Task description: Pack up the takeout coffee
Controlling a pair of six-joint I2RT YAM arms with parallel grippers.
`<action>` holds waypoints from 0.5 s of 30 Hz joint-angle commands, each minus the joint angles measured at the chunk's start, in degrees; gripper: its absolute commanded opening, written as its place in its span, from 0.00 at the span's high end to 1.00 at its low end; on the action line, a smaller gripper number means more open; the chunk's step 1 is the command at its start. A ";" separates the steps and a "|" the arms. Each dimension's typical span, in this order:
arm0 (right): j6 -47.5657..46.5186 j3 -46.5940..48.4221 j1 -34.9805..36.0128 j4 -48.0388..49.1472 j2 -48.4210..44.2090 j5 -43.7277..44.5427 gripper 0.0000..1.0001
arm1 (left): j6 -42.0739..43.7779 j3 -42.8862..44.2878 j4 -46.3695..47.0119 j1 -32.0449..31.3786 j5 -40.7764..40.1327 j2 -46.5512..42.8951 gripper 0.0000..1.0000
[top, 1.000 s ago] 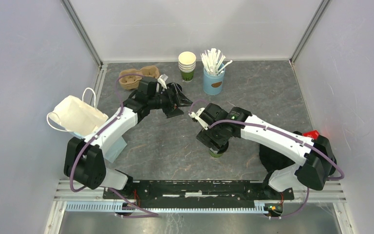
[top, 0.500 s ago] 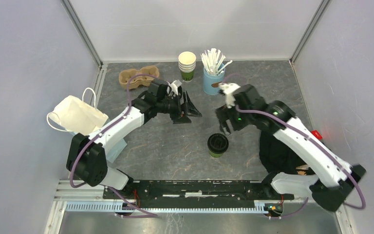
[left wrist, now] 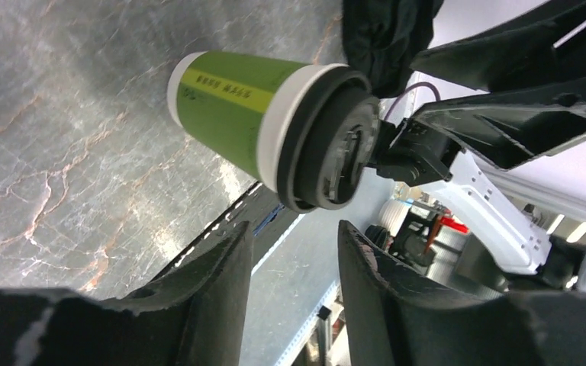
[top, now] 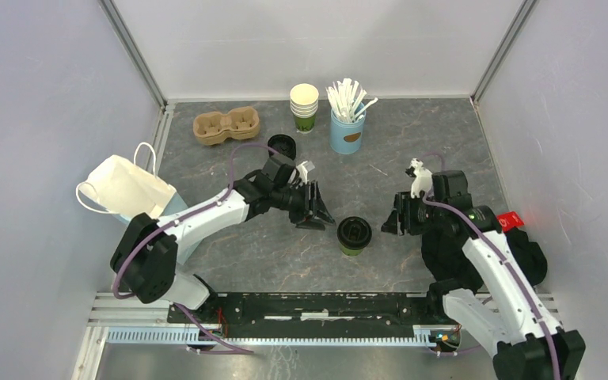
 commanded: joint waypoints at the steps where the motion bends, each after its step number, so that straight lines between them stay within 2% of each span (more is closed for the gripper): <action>1: 3.40 -6.27 -5.17 12.60 -5.14 -13.05 0.47 | -10.12 -6.06 11.12 -0.57 -1.11 -2.71 0.50; 4: 7.08 -13.00 -8.20 19.07 -7.90 -19.39 0.55 | -9.60 -6.38 10.42 -0.84 -0.98 -3.10 0.51; 6: 10.51 -16.99 -9.30 23.15 -8.44 -22.67 0.56 | -9.08 -6.94 10.46 -1.09 -0.46 -3.27 0.47; 9: 13.64 -19.68 -9.77 26.76 -9.77 -23.23 0.56 | -9.09 -8.34 11.65 -1.10 1.68 -2.37 0.42; 15: 17.90 -21.84 -9.91 32.98 -10.40 -24.08 0.54 | -10.29 -9.93 16.12 -1.11 2.56 -0.86 0.45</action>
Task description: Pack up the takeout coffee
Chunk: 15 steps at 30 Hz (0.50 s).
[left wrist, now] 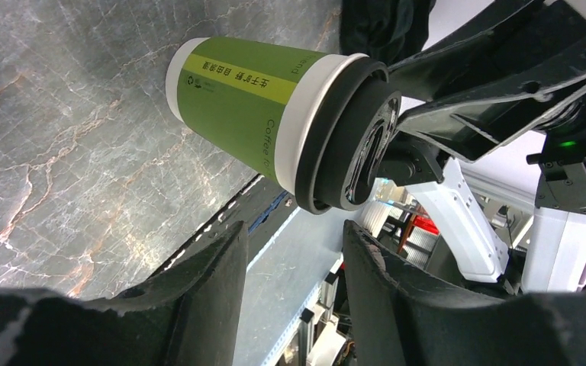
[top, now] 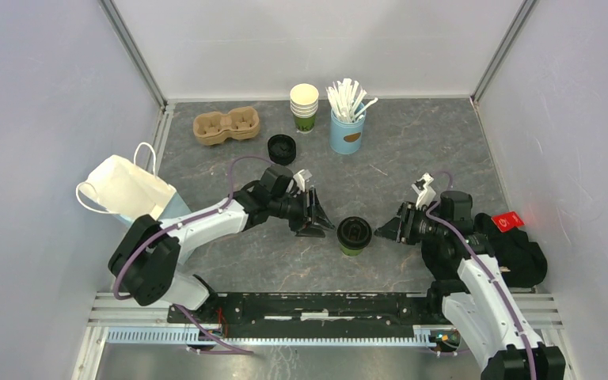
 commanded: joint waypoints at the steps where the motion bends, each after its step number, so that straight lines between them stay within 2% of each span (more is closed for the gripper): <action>1: 3.61 0.07 -0.27 9.42 -0.65 -2.66 0.53 | -2.81 -0.37 6.00 -0.25 2.31 0.74 0.46; 7: 1.11 0.06 -0.26 7.77 0.51 -2.51 0.53 | -2.86 0.66 6.51 -0.25 2.65 2.51 0.48; 15: 1.60 -1.88 -0.16 10.20 0.73 -4.29 0.56 | -1.78 0.85 6.50 -0.34 3.84 4.50 0.52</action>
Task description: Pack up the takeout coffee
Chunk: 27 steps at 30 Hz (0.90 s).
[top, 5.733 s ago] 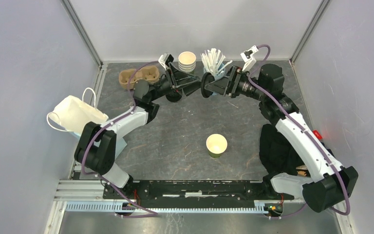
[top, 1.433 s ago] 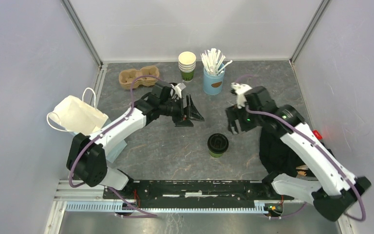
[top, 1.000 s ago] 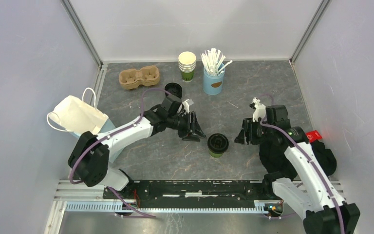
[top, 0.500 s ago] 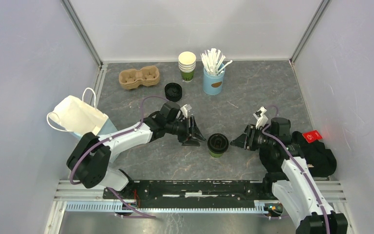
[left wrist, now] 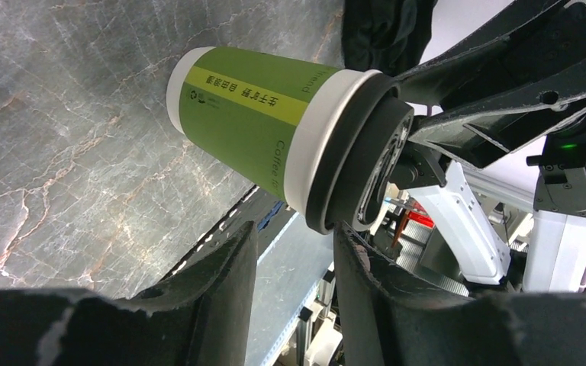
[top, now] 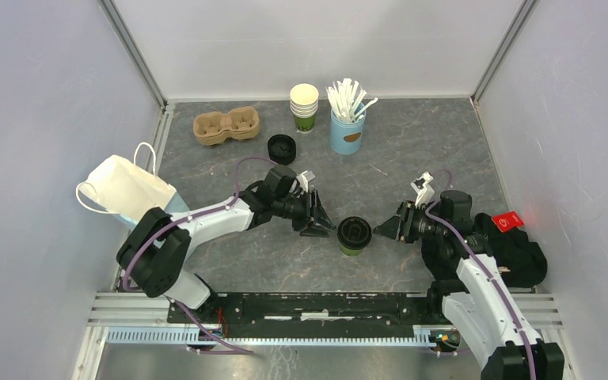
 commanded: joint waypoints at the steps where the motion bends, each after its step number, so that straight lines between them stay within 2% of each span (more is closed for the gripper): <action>1: -0.07 -0.94 -0.17 4.37 0.23 -2.35 0.56 | -1.11 1.31 2.21 -0.25 2.41 1.28 0.52; 14: 0.06 -2.53 0.39 5.64 1.20 -3.23 0.56 | -0.95 3.46 2.26 -0.34 2.87 3.34 0.48; 27: 1.36 -3.76 0.46 8.04 2.68 -2.50 0.59 | -0.44 4.25 2.02 -0.58 1.42 4.29 0.50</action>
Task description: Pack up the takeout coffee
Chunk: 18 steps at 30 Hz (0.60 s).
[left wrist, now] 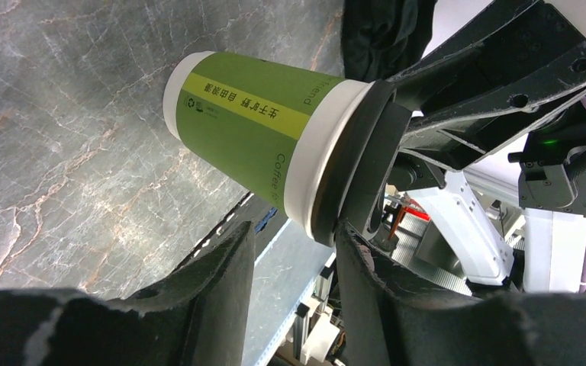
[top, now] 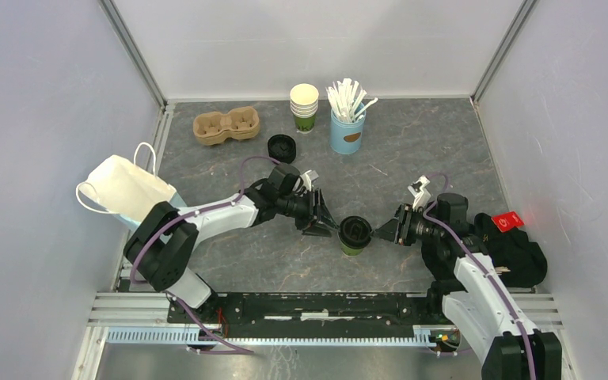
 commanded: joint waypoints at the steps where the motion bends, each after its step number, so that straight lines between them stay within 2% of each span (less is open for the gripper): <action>1: 0.19 0.23 0.28 2.97 0.67 -0.73 0.59 | -0.20 2.74 1.29 -0.55 -0.35 1.12 0.50; 9: 0.27 1.30 0.60 2.16 0.39 -1.17 0.59 | 1.18 3.91 -1.53 -0.91 -2.09 0.23 0.46; 15: 0.02 0.98 0.84 2.76 1.09 -0.96 0.59 | 2.18 4.70 -4.04 -1.21 -4.10 1.69 0.50; 18: 0.11 0.63 0.83 2.86 1.55 -0.20 0.59 | 3.76 5.68 -8.06 -1.64 -7.04 2.53 0.57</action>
